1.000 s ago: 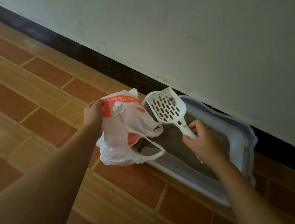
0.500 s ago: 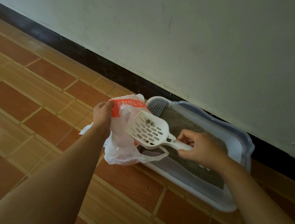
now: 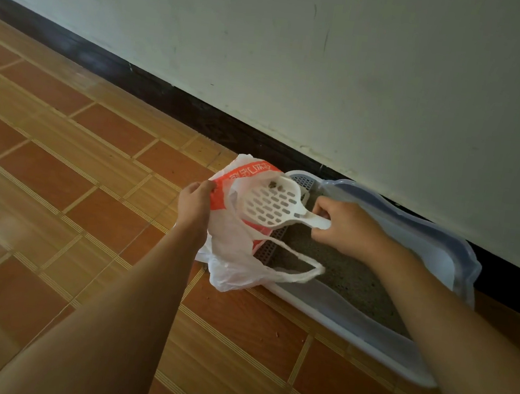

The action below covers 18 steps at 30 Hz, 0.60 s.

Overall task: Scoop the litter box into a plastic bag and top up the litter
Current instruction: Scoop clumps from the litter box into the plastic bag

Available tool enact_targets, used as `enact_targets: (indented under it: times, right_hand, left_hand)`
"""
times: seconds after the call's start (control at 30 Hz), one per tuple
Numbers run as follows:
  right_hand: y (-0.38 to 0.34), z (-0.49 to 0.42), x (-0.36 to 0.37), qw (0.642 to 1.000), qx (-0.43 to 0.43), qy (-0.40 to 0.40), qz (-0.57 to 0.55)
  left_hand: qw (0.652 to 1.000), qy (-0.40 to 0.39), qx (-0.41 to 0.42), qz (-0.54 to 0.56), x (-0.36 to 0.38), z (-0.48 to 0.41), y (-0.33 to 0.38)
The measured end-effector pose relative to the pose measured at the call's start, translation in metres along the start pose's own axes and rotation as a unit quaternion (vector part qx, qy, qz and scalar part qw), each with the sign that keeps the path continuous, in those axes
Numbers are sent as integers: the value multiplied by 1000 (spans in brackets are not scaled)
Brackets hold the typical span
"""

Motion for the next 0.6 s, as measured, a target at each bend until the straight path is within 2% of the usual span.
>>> enact_targets:
  times: [0.17,0.33,0.6]
  right_hand:
    - [-27,-9,7,989,-69,30,126]
    - [-54,-8,14,960,-128,86,233]
    - [-56,-3,14,946,-137,146,253]
  left_hand:
    - [1000,8,3,20,-2,-2,0]
    - [999,35,-6,41,-6,-4,1]
    - [994,65,-26,83,-6,-5,3]
Point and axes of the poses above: each hand's wrist, its own z-axis away from the middle knuckle, its own x-axis out of the palm, y = z × x, the point moved 1 cm from there along -z, towards the middle knuckle, and after that the axes turned 2 degrees about y, right-handed, at the moved point
